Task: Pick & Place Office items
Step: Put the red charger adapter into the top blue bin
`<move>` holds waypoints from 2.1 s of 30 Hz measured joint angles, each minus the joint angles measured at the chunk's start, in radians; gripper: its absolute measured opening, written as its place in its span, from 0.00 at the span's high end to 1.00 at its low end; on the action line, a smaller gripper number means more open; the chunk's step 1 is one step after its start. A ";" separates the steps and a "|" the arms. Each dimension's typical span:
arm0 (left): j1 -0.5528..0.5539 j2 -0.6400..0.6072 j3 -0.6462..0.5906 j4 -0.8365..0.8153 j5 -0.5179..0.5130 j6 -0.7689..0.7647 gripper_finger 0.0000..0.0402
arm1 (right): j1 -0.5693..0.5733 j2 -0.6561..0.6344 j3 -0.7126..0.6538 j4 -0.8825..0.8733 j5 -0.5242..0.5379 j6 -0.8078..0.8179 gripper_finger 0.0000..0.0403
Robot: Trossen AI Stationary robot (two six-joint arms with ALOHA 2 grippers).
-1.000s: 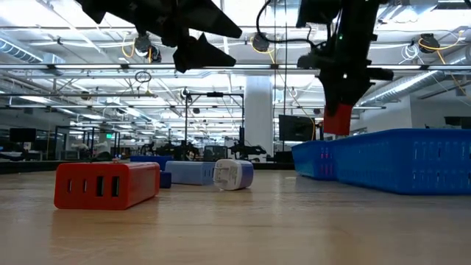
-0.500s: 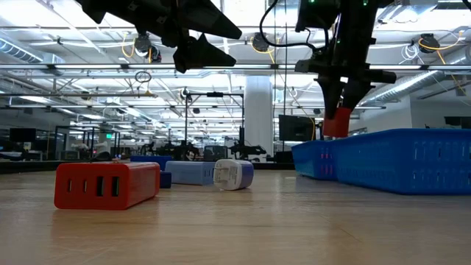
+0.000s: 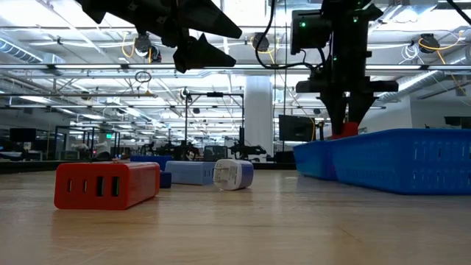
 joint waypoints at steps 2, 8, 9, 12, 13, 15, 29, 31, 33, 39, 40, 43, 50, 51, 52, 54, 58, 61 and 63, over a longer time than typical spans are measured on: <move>0.000 0.000 0.000 0.000 0.000 0.000 0.21 | -0.005 -0.001 0.000 -0.006 0.003 0.000 0.71; 0.000 0.000 0.000 0.000 0.000 0.000 0.24 | -0.020 0.001 0.000 -0.004 0.001 -0.015 0.71; 0.000 0.000 0.000 0.000 0.000 0.000 0.24 | -0.024 0.005 0.000 0.001 0.002 -0.024 0.71; 0.000 0.000 0.000 0.000 0.000 0.000 0.24 | -0.033 0.017 0.000 -0.002 0.001 -0.036 0.71; 0.000 0.000 0.000 0.000 0.000 0.000 0.24 | -0.037 0.018 0.000 -0.002 0.001 -0.045 0.71; 0.000 0.000 0.000 0.000 0.000 0.000 0.23 | -0.039 0.031 0.001 0.012 0.000 -0.055 0.71; 0.000 0.000 0.001 -0.001 0.000 0.000 0.20 | -0.040 0.086 0.000 0.065 -0.026 -0.081 0.71; 0.000 0.000 0.001 -0.001 0.000 0.000 0.21 | -0.040 0.086 0.000 0.077 -0.025 -0.082 0.71; 0.000 0.000 0.001 -0.001 0.000 0.000 0.22 | -0.040 0.086 0.000 0.085 -0.026 -0.093 0.67; 0.000 0.000 0.001 -0.001 0.000 0.000 0.24 | -0.040 0.086 0.000 0.085 -0.026 -0.109 0.50; 0.000 0.000 0.001 -0.001 0.000 0.000 0.24 | -0.040 0.086 0.000 0.089 -0.026 -0.110 0.48; 0.000 0.000 0.001 -0.001 0.000 0.000 0.23 | -0.040 0.086 0.000 0.104 -0.026 -0.125 0.46; 0.000 0.000 0.001 -0.001 0.000 0.000 0.19 | -0.046 0.086 0.001 0.134 -0.073 -0.170 0.48; 0.000 0.000 0.001 -0.001 0.000 0.000 0.19 | -0.050 0.085 0.001 0.133 -0.087 -0.176 0.49; 0.000 0.000 0.001 -0.001 0.000 0.000 0.19 | -0.054 0.083 0.001 0.132 -0.106 -0.186 0.49; 0.000 0.000 0.001 -0.002 0.000 0.000 0.18 | -0.064 0.072 0.001 0.132 -0.145 -0.193 0.50; 0.000 0.000 0.001 -0.002 0.000 0.000 0.19 | -0.082 0.023 0.001 0.144 -0.185 -0.213 0.51; 0.000 0.000 0.001 -0.002 0.000 0.000 0.21 | -0.083 -0.036 0.002 0.154 -0.167 -0.224 0.51; 0.000 0.000 0.001 -0.002 0.000 0.000 0.22 | -0.083 -0.082 0.001 0.160 -0.128 -0.240 0.51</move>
